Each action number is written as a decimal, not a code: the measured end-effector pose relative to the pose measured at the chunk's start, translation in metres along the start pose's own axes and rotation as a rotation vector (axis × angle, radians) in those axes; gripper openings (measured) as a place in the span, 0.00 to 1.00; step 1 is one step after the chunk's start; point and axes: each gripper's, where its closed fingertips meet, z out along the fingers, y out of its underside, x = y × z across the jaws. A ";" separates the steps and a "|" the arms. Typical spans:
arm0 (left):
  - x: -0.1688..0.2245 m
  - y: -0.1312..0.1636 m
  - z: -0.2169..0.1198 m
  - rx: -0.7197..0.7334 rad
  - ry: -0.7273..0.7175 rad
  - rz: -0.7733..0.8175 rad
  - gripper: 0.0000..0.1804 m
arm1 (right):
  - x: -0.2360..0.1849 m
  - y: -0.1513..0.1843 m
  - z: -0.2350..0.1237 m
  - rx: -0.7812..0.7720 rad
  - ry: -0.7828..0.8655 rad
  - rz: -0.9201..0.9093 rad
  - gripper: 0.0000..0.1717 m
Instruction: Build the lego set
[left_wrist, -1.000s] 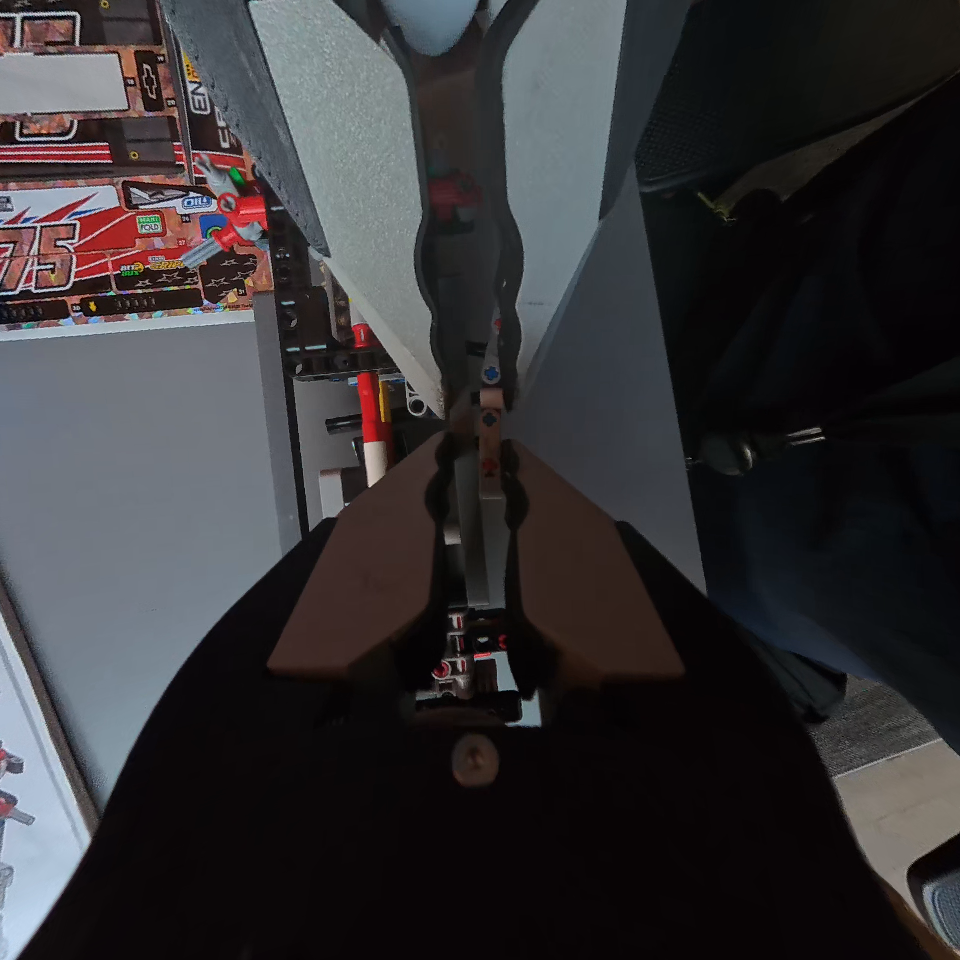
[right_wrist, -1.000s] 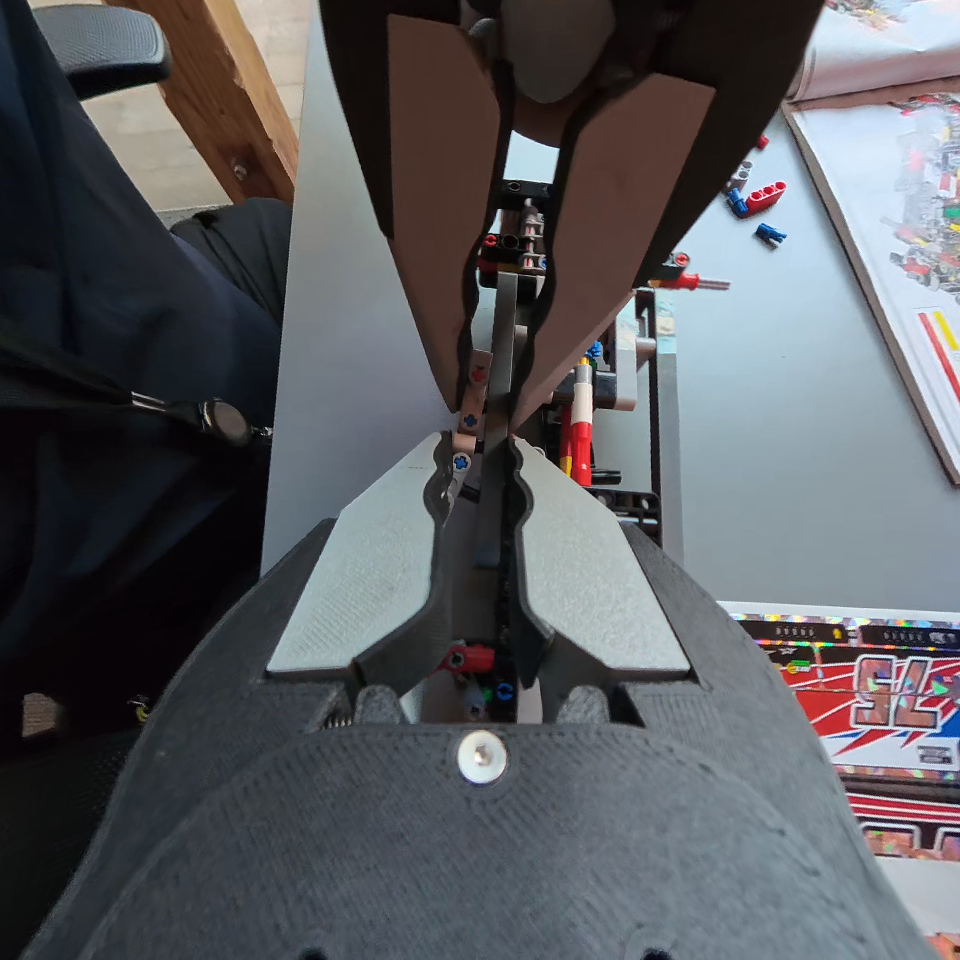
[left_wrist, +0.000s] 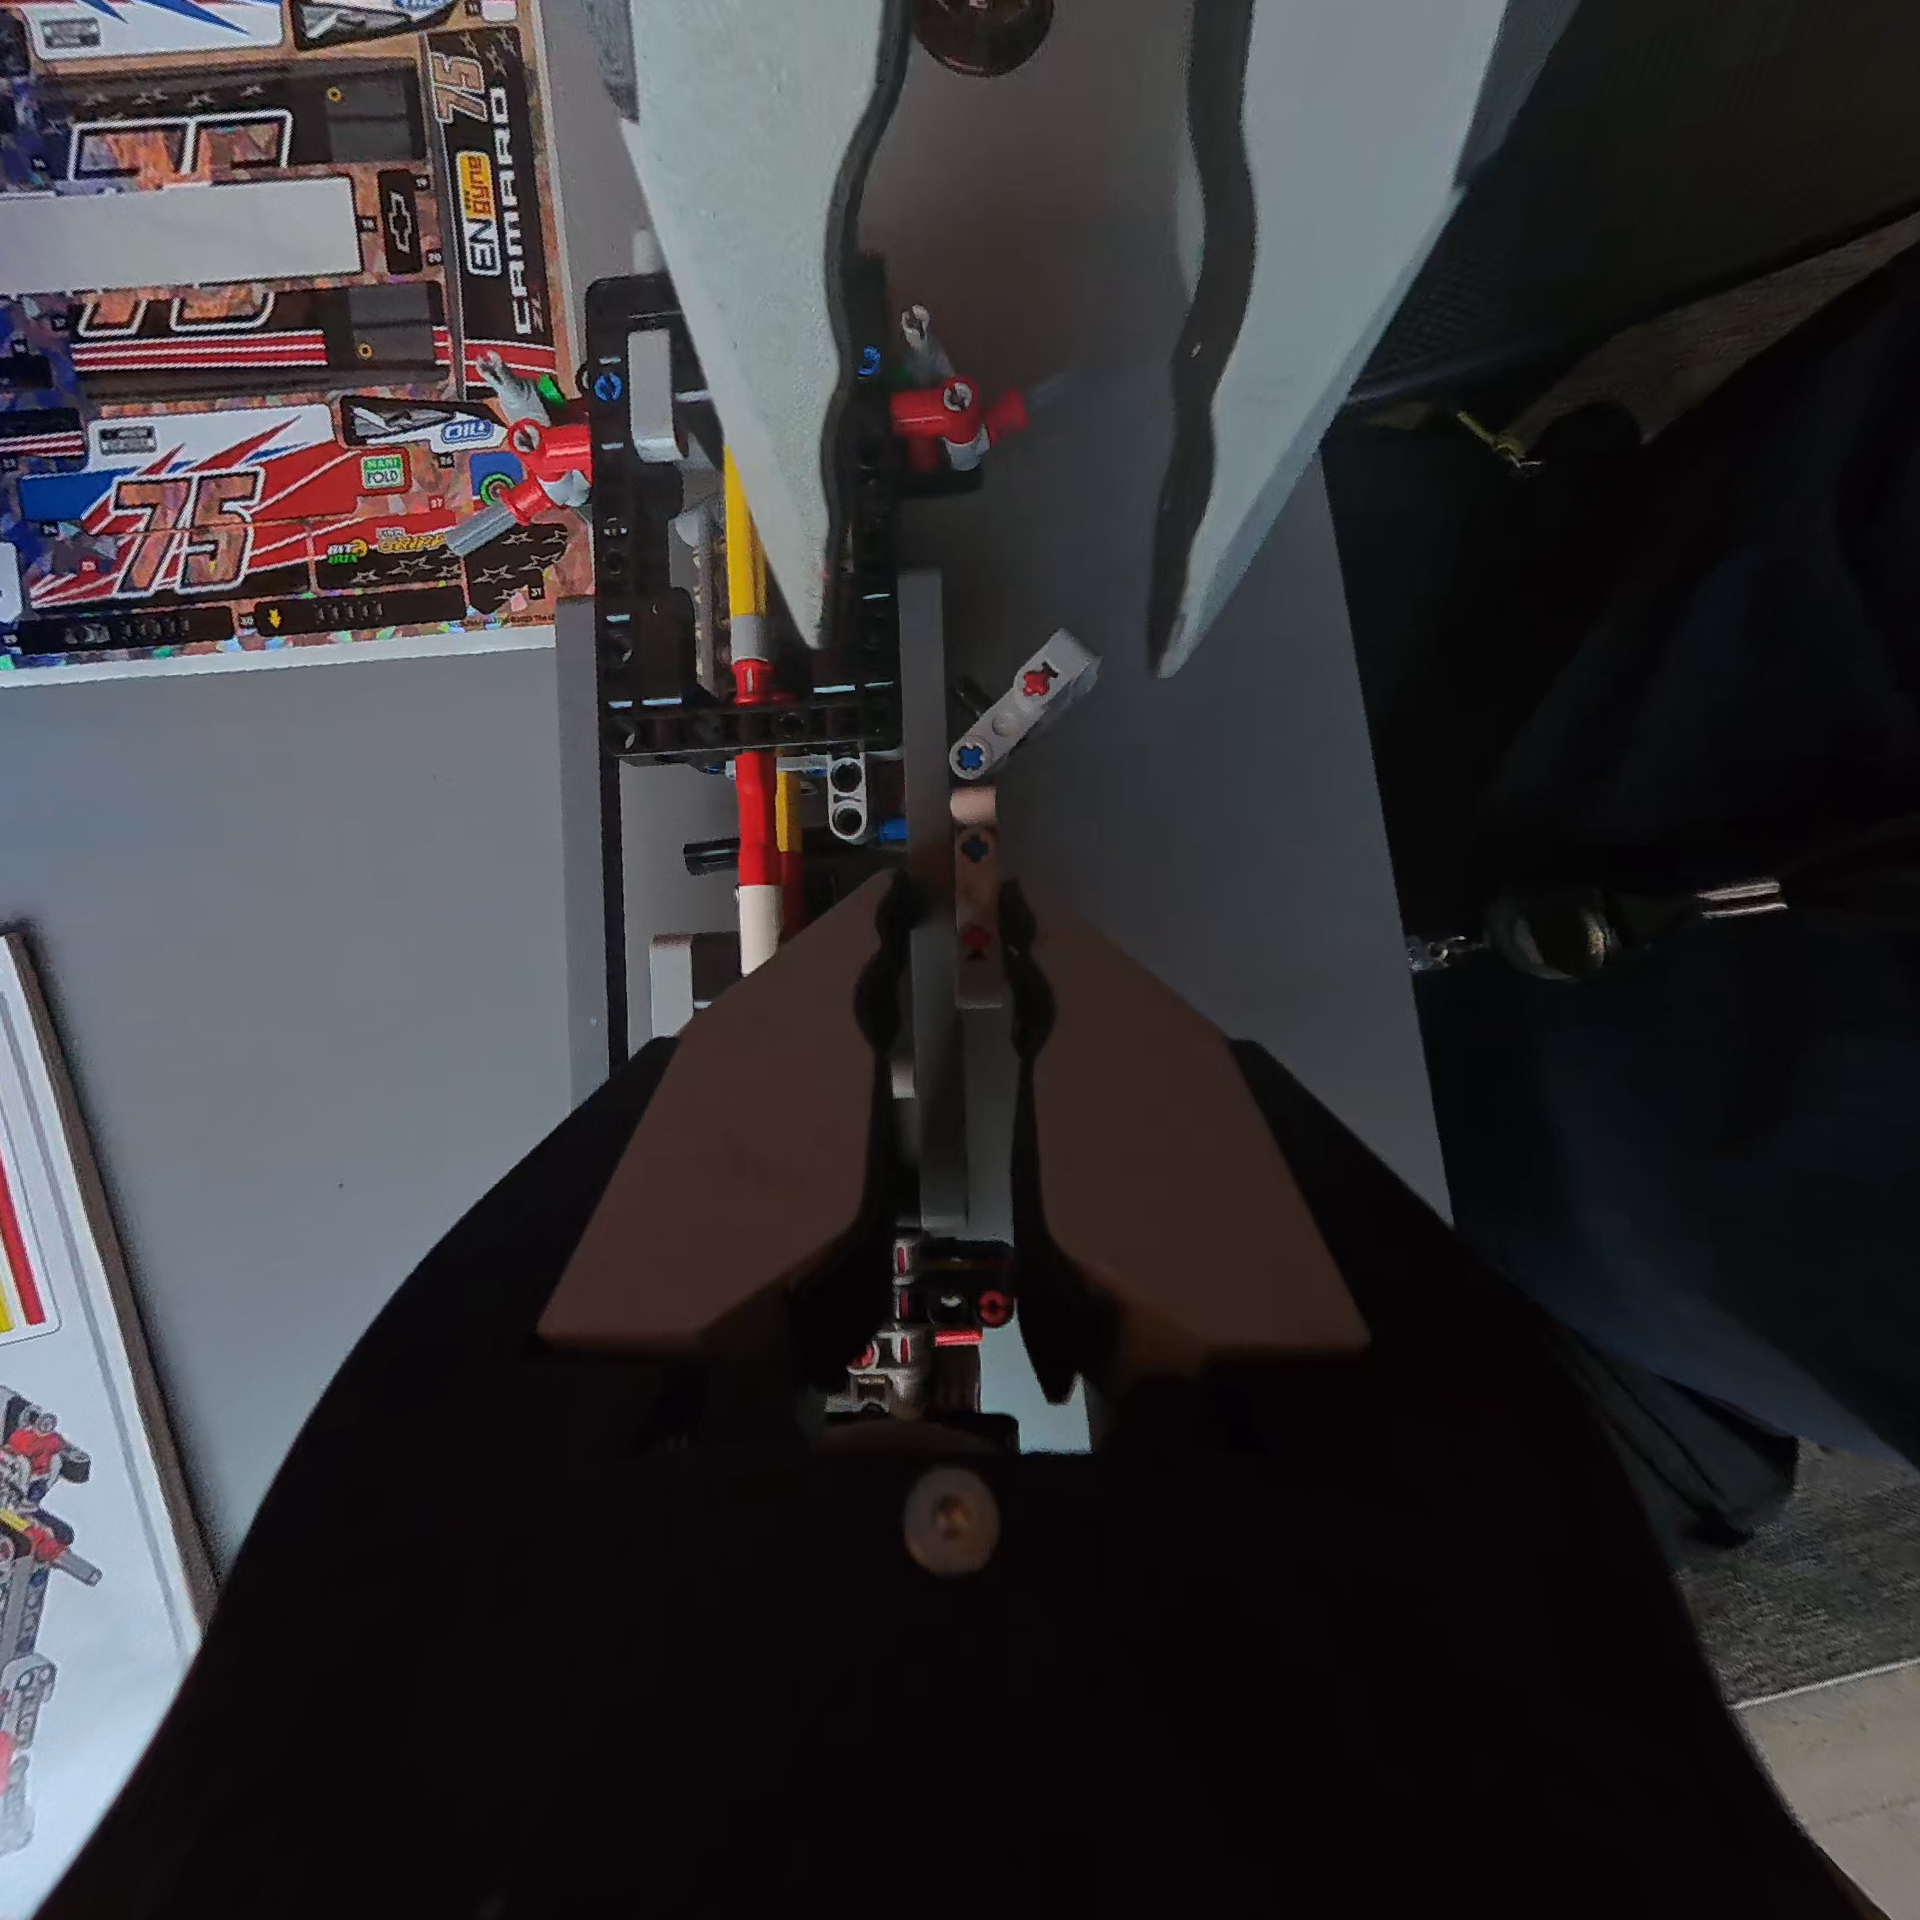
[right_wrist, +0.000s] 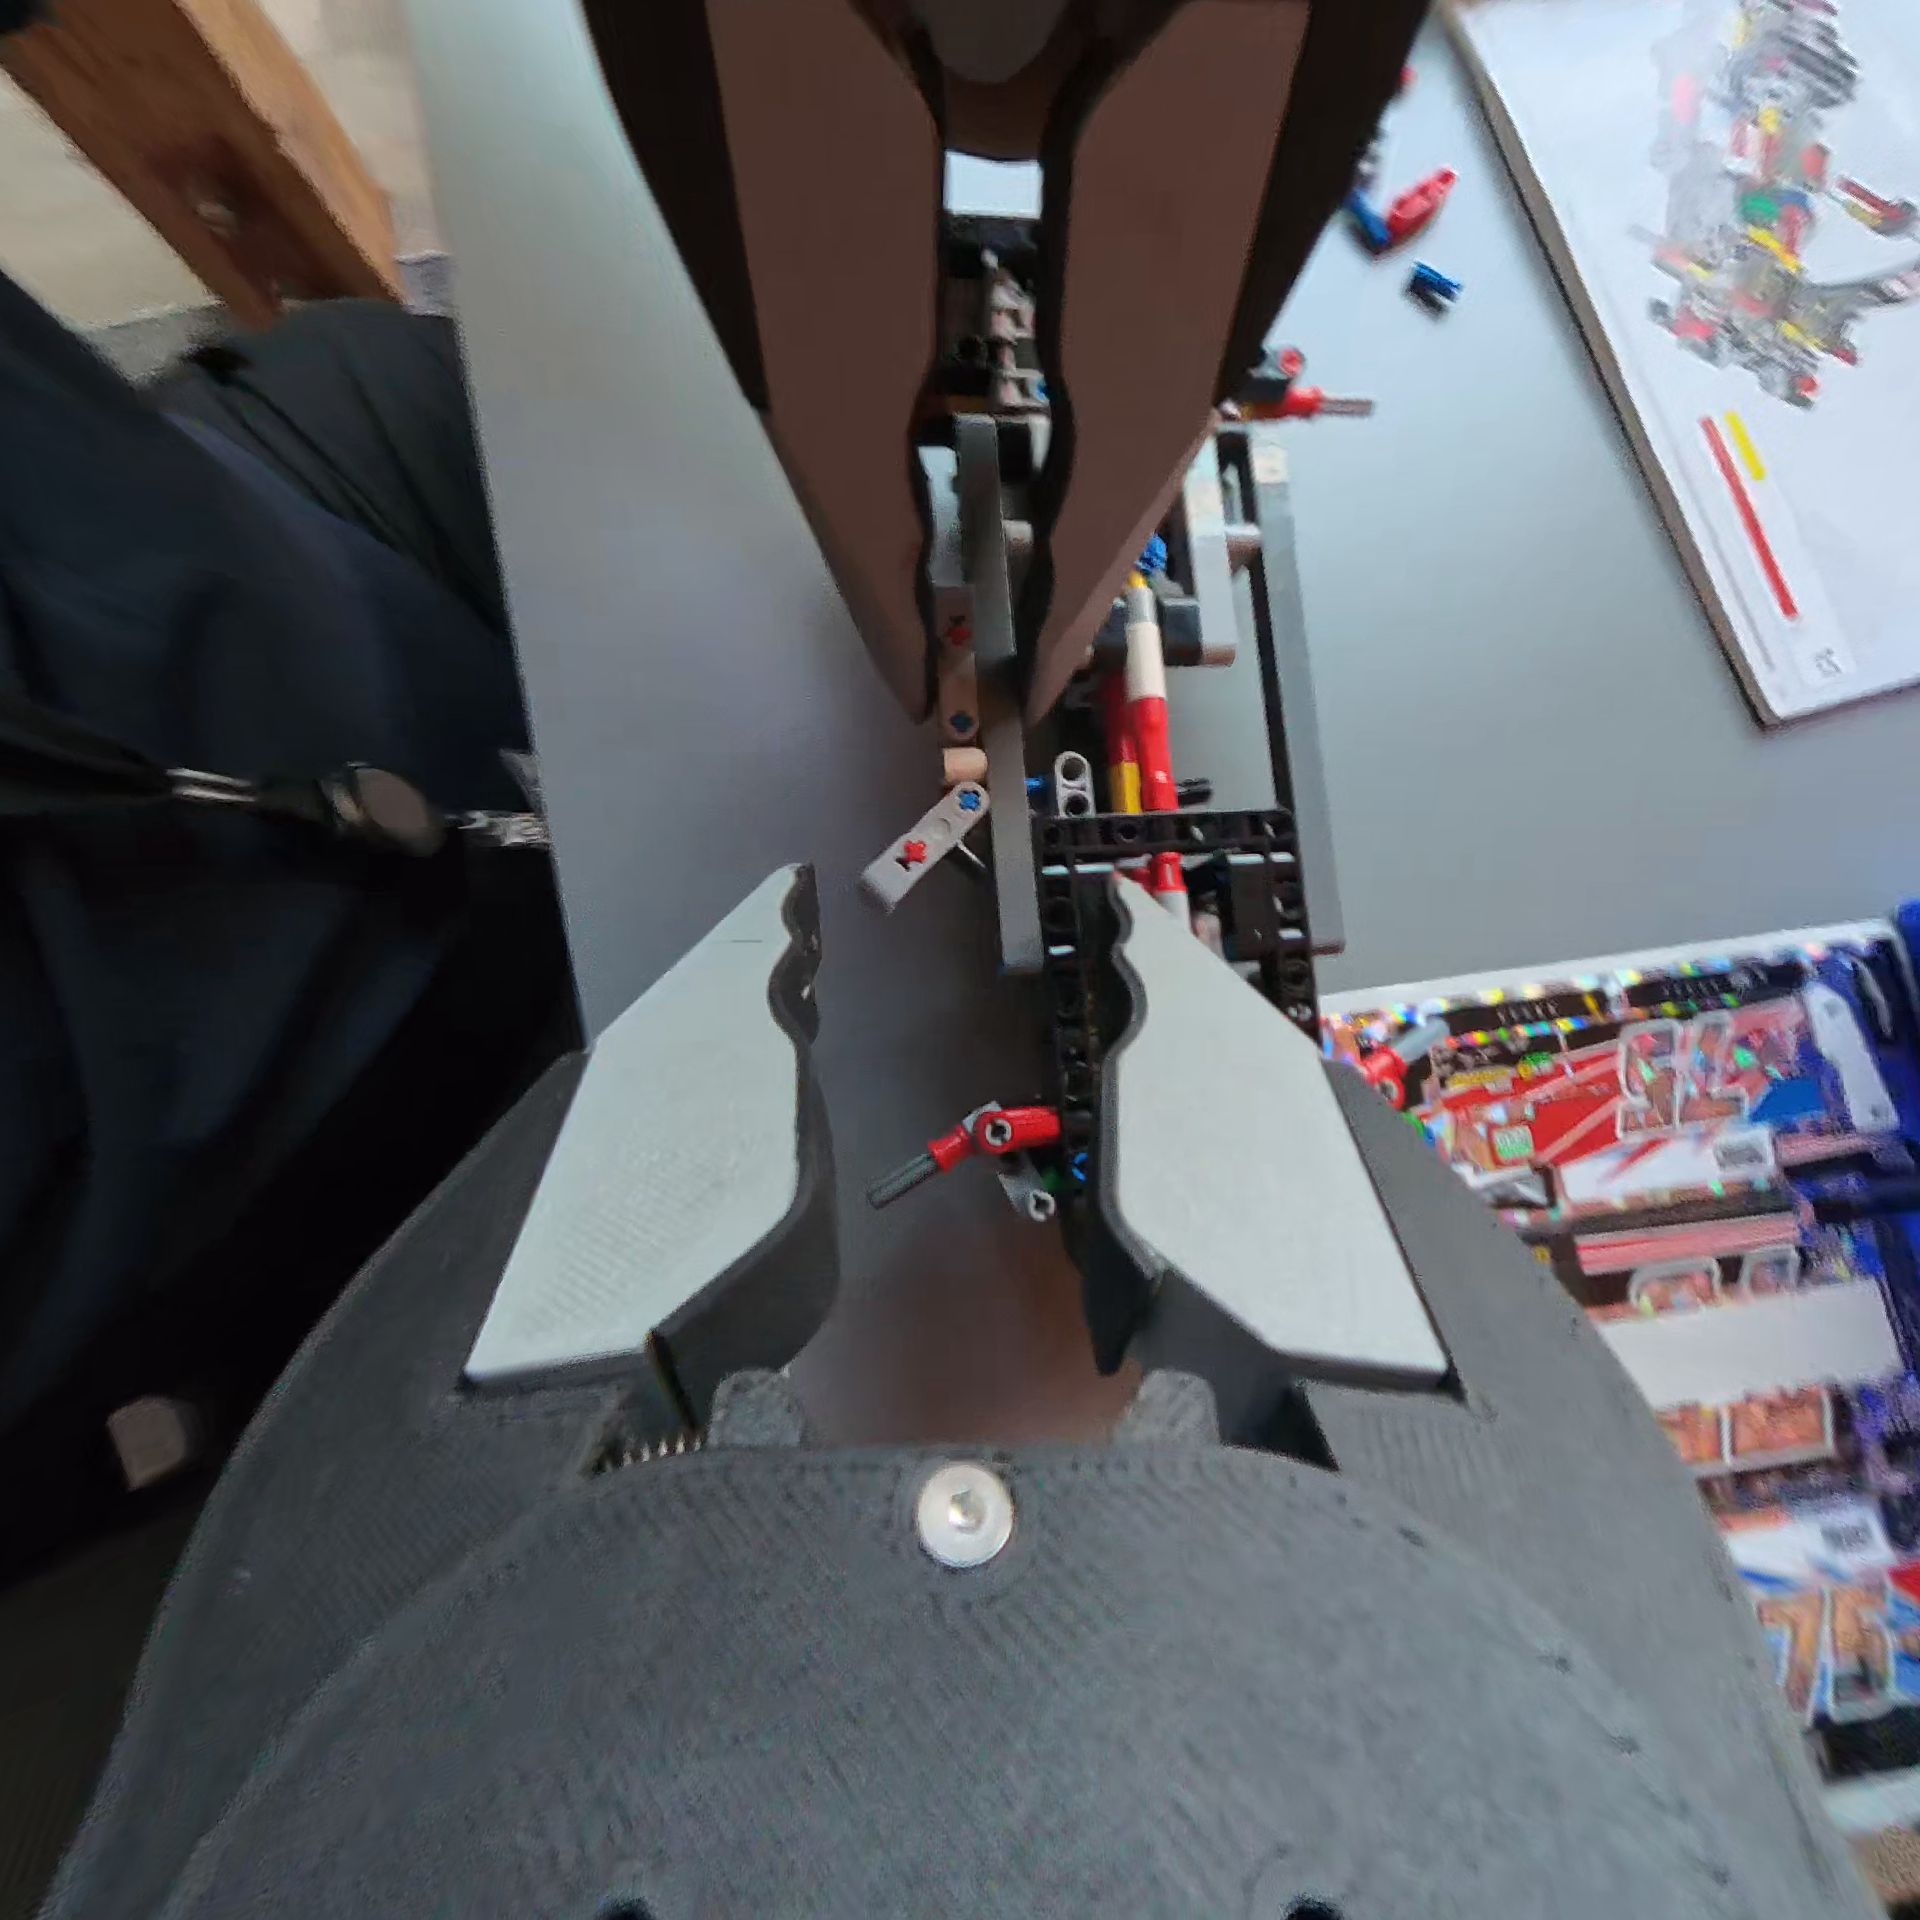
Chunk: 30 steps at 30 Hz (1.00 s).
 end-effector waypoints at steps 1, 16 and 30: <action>0.000 -0.001 0.000 -0.004 -0.006 0.002 0.11 | 0.004 0.003 0.002 -0.009 0.049 0.009 0.31; 0.002 -0.006 0.012 -0.028 0.026 0.034 0.08 | -0.012 0.003 0.009 0.164 0.210 0.213 0.05; 0.004 -0.009 0.013 -0.006 0.038 0.076 0.09 | -0.011 0.006 0.005 0.309 0.144 0.292 0.04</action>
